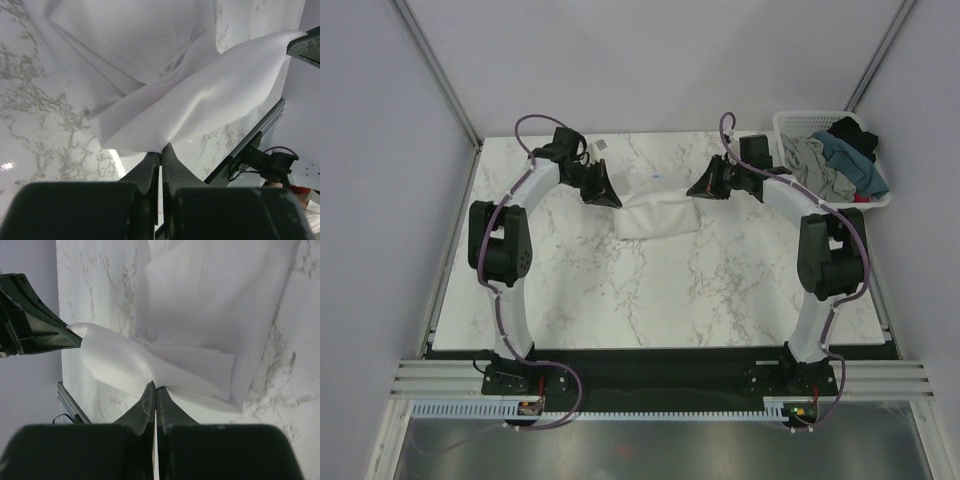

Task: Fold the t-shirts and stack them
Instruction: Fold the tshirt

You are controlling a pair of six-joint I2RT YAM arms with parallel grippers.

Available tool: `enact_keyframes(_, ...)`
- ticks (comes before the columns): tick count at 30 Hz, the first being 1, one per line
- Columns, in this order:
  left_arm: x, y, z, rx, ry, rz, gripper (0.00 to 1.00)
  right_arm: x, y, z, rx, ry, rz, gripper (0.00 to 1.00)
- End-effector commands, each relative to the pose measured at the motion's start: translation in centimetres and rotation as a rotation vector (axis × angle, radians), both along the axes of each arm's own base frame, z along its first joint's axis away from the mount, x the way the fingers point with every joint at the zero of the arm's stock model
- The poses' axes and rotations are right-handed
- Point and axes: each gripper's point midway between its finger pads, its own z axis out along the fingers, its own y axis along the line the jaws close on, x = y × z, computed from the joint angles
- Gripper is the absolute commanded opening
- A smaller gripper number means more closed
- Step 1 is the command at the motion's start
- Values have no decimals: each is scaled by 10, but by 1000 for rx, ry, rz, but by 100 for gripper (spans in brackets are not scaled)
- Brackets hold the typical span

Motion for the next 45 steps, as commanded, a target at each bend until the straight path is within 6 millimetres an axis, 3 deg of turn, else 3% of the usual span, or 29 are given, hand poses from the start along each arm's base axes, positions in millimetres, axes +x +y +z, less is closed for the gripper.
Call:
enact_keyframes(1, 38, -1, 1, -5, -83, -33, 2, 46, 1, 4, -17, -109, -10, 0)
enact_keyframes(2, 47, -2, 0, 0, -110, -41, 2, 54, 2, -9, -21, -92, -12, 0)
enact_keyframes(3, 63, -3, -3, 10, -133, -33, 2, 67, 4, -1, -17, -130, -11, 0)
enact_keyframes(5, 82, -4, -1, 4, -178, -28, 2, 80, 5, -15, -25, -122, -19, 0)
enact_keyframes(7, 107, -3, -5, 18, -225, -10, 2, 96, 8, -11, -25, -158, -27, 0)
enact_keyframes(8, 116, -2, -7, 26, -247, -7, 2, 101, 7, -24, -38, -151, -26, 0)
enact_keyframes(9, 131, -1, 5, 34, -310, 4, 2, 111, 7, -17, -44, -185, -36, 0)
enact_keyframes(10, 138, -1, -3, 43, -315, 8, 2, 117, 6, -23, -51, -188, -39, 0)
enact_keyframes(13, 161, 2, 4, 74, -396, 38, 2, 137, 5, -9, -75, -272, -40, 0)
enact_keyframes(16, 180, 7, 17, 108, -482, 71, 16, 159, -2, 4, -130, -354, -74, 2)
enact_keyframes(19, 206, 19, 33, 163, -580, 151, 76, 179, -16, 12, -212, -416, -146, 38)
enact_keyframes(20, 213, 22, 37, 179, -612, 169, 99, 184, -20, 19, -236, -435, -169, 76)
enact_keyframes(22, 225, 27, 60, 192, -690, 194, 100, 185, -27, 27, -302, -468, -170, 91)
enact_keyframes(24, 225, 35, 84, 216, -727, 235, 100, 177, -33, 34, -325, -461, -176, 93)
enact_keyframes(25, 220, 36, 90, 217, -727, 234, 100, 171, -33, 52, -316, -486, -164, 93)
enact_keyframes(27, 199, 36, 92, 208, -684, 212, 100, 156, -35, 48, -300, -455, -131, 93)
enact_keyframes(28, 191, 35, 87, 197, -649, 214, 100, 143, -29, 46, -260, -433, -89, 91)
enact_keyframes(31, 162, 25, 61, 136, -519, 159, 98, 131, -24, 33, -210, -376, -62, 90)
enact_keyframes(32, 154, 21, 55, 113, -486, 139, 96, 123, -12, 29, -144, -346, -31, 88)
enact_keyframes(33, 140, 14, 41, 74, -429, 105, 95, 121, -8, 27, -110, -330, -20, 87)
enact_keyframes(36, 125, 8, 22, 40, -355, 86, 94, 119, 9, 19, 4, -284, 3, 86)
enact_keyframes(41, 134, 4, -5, 32, -335, 54, 92, 126, 25, -1, 75, -245, 16, 85)
enact_keyframes(45, 147, -6, -13, -3, -352, 34, 90, 125, 41, -16, 102, -225, 46, 85)
